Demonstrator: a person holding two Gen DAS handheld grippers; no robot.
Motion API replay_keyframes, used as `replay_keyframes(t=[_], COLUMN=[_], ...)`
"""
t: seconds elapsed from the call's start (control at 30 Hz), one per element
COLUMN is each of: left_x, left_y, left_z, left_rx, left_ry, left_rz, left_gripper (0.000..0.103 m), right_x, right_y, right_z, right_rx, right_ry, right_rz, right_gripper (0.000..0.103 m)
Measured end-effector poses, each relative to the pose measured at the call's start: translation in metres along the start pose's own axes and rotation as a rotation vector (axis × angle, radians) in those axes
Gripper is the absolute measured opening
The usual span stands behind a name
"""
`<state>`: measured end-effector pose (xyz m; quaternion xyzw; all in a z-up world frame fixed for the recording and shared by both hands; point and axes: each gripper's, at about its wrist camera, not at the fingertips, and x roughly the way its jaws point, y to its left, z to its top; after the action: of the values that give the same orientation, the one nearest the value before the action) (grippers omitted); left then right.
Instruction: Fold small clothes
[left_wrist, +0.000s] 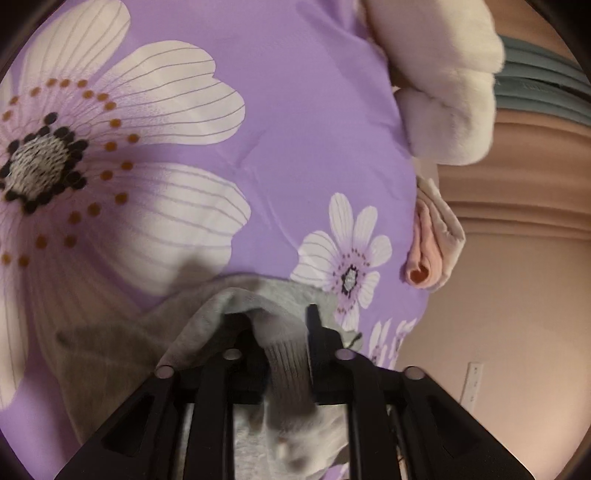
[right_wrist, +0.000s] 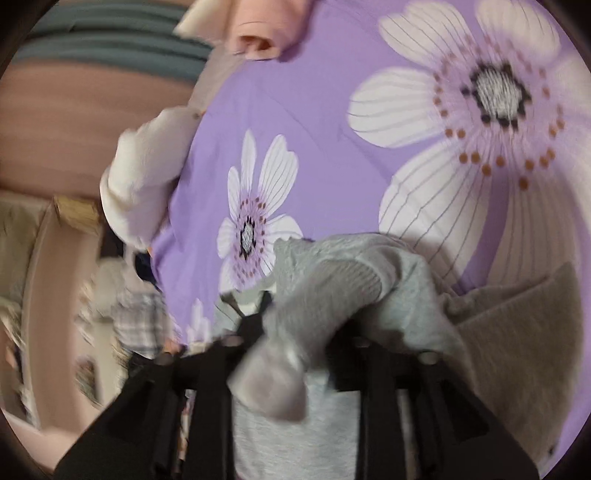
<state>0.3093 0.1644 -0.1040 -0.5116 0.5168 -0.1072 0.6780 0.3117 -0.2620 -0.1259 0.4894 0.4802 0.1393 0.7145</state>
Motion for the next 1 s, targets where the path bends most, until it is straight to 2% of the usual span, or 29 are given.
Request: replay_keyframes(t=[0.03,0.07,0.1,0.2,0.3,0.4,0.5,0.53,0.6,0.63,0.73,0.77,0.87,1.0], left_x=[-0.001,0.000,-0.002,-0.009,-0.020,-0.034,-0.051,-0.055,-0.062,-0.065,-0.066,-0.062,-0.055,-0.044], left_y=[0.001,0.000,0.000,-0.003,-0.014,-0.020,-0.026,-0.028,-0.035,-0.037,-0.040,-0.038,-0.027,0.002], left_z=[0.002,0.006,0.010,0.015,0.011,0.004,-0.013,-0.020,-0.044,-0.054,-0.087,-0.099,-0.122,-0.135], left_rx=[-0.006,-0.016,-0.030,-0.025,0.061,0.130,0.222,0.257,0.361,0.401,0.509,0.535,0.576,0.563], left_ry=[0.000,-0.002,-0.011,-0.026,-0.062,-0.081,-0.085,-0.084,-0.072,-0.066,-0.033,0.001,0.037,0.067], left_rz=[0.011,0.020,0.012,-0.005,0.059,0.066,0.090,0.104,0.120,0.121,0.125,0.114,0.131,0.166], left_gripper=[0.050,0.059,0.066,0.066,0.067,0.066,0.067,0.067,0.066,0.066,0.066,0.066,0.066,0.066], right_x=[-0.001,-0.002,-0.004,-0.014,-0.030,-0.043,-0.050,-0.052,-0.055,-0.057,-0.056,-0.056,-0.052,-0.043], right_y=[-0.003,-0.004,-0.005,-0.001,0.008,0.020,0.035,0.040,0.047,0.050,0.050,0.048,0.040,0.021], right_z=[0.003,0.006,0.009,0.013,0.009,-0.002,-0.020,-0.030,-0.049,-0.062,-0.089,-0.099,-0.119,-0.134], right_rx=[0.029,0.048,0.062,0.063,0.006,-0.092,-0.246,-0.312,-0.430,-0.496,-0.610,-0.640,-0.688,-0.712], right_ry=[-0.009,-0.022,-0.035,-0.092,-0.144,-0.174,-0.160,-0.154,-0.151,-0.148,-0.122,-0.108,-0.073,-0.041], right_rz=[0.013,0.032,0.055,0.067,0.068,0.066,0.006,-0.032,-0.107,-0.149,-0.219,-0.231,-0.255,-0.370], right_gripper=[0.044,0.053,0.056,0.060,0.064,0.064,0.063,0.062,0.046,0.043,0.029,0.027,0.025,0.024])
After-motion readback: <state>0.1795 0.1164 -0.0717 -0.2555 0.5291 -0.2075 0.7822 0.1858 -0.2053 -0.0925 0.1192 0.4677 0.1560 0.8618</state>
